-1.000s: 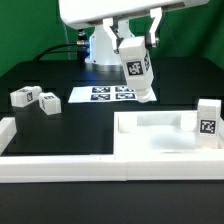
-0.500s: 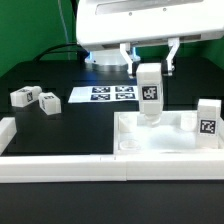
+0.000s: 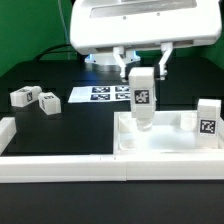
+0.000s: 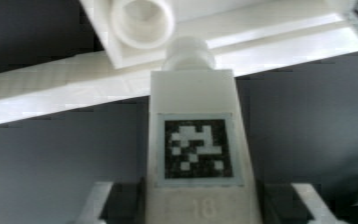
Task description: Assemble square table
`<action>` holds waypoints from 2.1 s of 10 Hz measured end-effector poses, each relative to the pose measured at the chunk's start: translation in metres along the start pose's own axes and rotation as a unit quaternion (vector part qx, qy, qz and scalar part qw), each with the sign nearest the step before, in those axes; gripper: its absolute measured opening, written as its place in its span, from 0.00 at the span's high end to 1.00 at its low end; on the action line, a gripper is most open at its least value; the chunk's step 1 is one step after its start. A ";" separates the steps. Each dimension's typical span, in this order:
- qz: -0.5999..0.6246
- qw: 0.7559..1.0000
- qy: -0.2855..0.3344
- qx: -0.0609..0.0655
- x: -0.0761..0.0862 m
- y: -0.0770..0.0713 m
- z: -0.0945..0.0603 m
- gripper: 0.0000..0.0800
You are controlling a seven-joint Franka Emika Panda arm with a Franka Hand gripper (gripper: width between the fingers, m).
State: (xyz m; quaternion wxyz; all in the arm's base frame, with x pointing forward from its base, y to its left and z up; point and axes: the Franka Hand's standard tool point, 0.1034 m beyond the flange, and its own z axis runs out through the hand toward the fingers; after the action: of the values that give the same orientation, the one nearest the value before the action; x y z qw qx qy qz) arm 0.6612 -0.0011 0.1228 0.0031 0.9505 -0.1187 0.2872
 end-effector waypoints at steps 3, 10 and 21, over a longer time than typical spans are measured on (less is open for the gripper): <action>-0.007 1.000 0.000 -0.006 -0.008 0.006 0.009 0.64; -0.004 1.000 -0.010 -0.010 -0.019 0.009 0.017 0.64; -0.002 1.000 0.010 -0.015 -0.022 0.008 0.023 0.37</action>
Offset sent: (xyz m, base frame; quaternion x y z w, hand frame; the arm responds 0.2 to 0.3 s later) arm -0.0052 -0.0125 -0.0153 -0.0064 -0.0088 -0.0130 0.9999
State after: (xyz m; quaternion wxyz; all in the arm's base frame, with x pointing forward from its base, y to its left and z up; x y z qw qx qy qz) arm 0.6542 -0.0059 0.0910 0.0193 0.9477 -0.1216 0.2944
